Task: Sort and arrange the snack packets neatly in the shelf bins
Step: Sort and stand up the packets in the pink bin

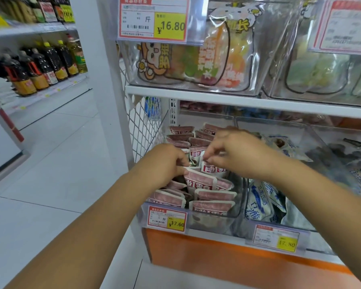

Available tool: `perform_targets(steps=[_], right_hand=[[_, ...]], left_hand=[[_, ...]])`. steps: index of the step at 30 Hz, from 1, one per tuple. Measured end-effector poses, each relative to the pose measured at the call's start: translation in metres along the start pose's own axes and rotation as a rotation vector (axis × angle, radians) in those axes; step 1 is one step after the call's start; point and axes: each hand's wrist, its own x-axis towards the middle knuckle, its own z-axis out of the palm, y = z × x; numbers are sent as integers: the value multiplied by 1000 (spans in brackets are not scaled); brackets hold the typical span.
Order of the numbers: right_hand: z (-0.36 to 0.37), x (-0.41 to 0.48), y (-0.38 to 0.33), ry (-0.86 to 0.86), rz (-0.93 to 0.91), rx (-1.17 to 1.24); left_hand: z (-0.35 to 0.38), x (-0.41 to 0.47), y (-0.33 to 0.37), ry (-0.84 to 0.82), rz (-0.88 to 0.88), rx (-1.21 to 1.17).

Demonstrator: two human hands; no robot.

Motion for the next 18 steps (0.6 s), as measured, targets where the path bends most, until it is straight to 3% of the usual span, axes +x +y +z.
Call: perform_targets(steps=[5,8,10,13,18], right_hand=[[26,17,-17,-131,-56,-139],[26,19,-16,-142,2,-5],[22,11,-15,-130,13,39],[19,-5,-10,-75,3,-120],[18,-12,4,2,-6,-191]], left_hand=[[-8,-4,-5,-78,-10,26],[-7,-8,-4,-69,16,87],[-5,-9,-2,-34,51,105],[-2,-6,-6,-16,32,76],[-10,-4,-15,31,0,118]])
